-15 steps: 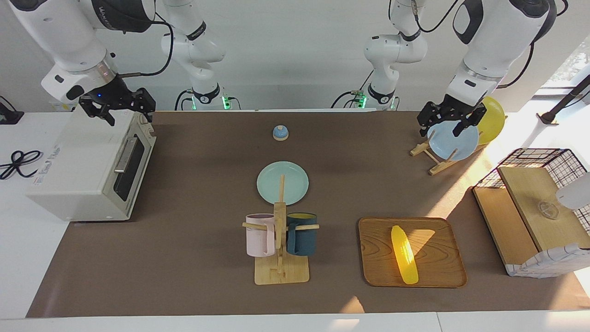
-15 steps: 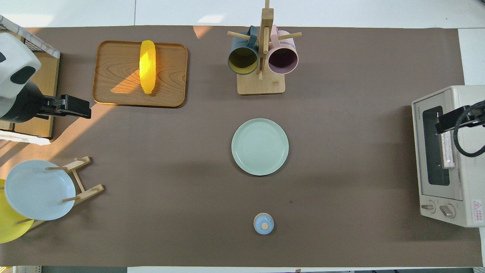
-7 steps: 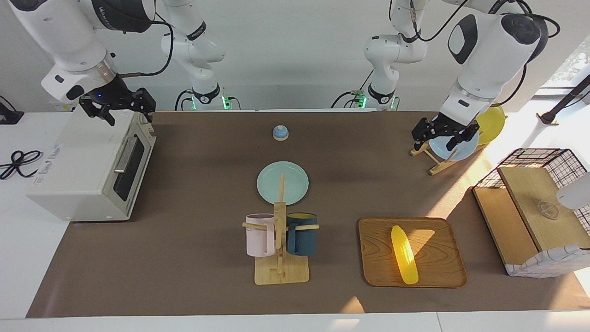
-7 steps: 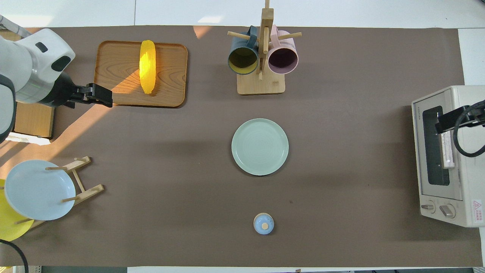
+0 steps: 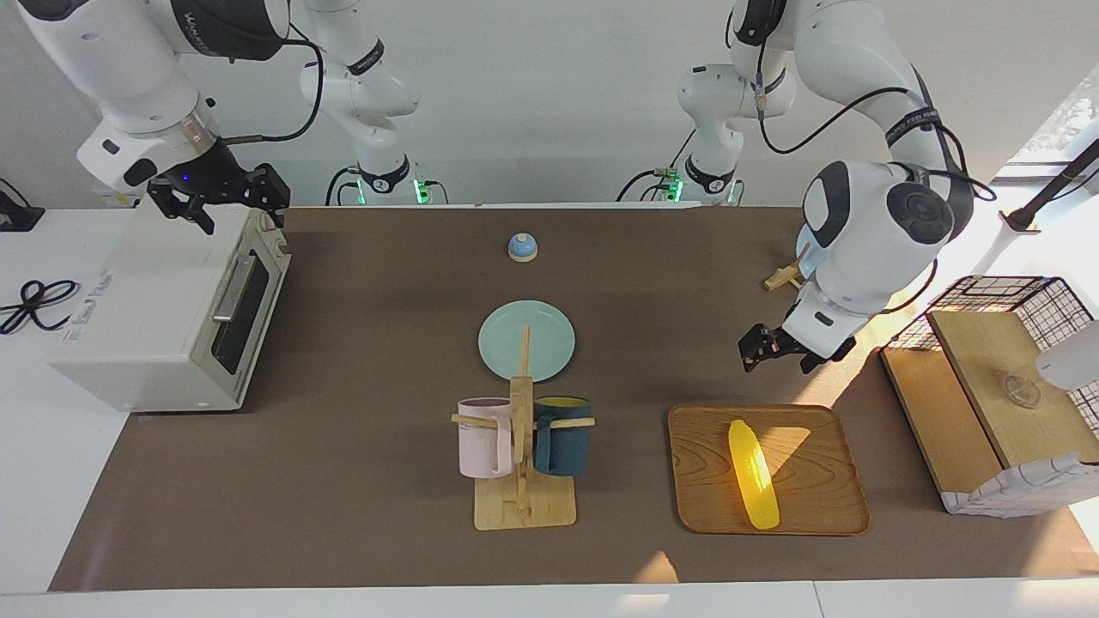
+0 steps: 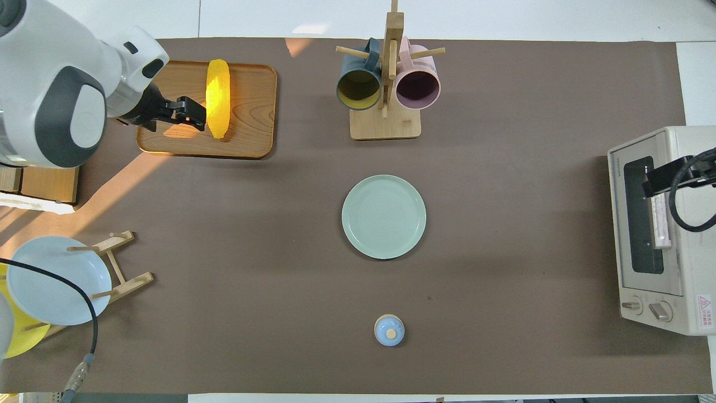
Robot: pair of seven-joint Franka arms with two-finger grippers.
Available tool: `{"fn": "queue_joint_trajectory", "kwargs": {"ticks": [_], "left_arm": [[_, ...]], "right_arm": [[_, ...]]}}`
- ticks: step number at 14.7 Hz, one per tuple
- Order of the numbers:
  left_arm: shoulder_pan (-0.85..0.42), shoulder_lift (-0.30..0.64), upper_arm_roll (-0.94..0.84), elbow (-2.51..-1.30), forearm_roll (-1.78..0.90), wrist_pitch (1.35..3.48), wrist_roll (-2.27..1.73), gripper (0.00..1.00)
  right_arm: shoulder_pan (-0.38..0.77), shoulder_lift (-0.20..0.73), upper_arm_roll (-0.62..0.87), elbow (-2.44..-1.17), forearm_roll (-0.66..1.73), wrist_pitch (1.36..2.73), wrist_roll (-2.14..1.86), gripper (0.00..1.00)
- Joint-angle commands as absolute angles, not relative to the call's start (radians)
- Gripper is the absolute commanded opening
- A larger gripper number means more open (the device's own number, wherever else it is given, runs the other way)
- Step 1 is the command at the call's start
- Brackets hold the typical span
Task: Put corn in oven
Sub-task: 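Lower the left gripper onto the yellow corn and grasp it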
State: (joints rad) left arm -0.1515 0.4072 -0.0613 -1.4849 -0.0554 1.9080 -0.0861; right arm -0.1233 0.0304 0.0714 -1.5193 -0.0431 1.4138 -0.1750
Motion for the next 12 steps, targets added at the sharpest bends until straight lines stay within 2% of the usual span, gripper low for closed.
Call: {"fn": "queue_joint_trajectory", "kwargs": {"ticks": [1, 4, 12], "left_arm": [[-0.181, 0.538, -0.051, -1.375, -0.063, 1.954, -0.087, 1.00], [-0.196, 0.688, -0.048, -1.217, -0.060, 1.970, -0.087, 1.00], [-0.187, 0.761, -0.043, -1.216, -0.025, 2.126, -0.077, 1.00]], "right_arm": [[-0.130, 0.014, 0.078, -1.542, -0.015, 1.434, -0.160, 1.00], [-0.132, 0.014, 0.078, -1.542, -0.015, 1.434, -0.160, 1.00], [-0.132, 0.014, 0.078, -1.542, -0.015, 1.434, -0.160, 1.00]]}}
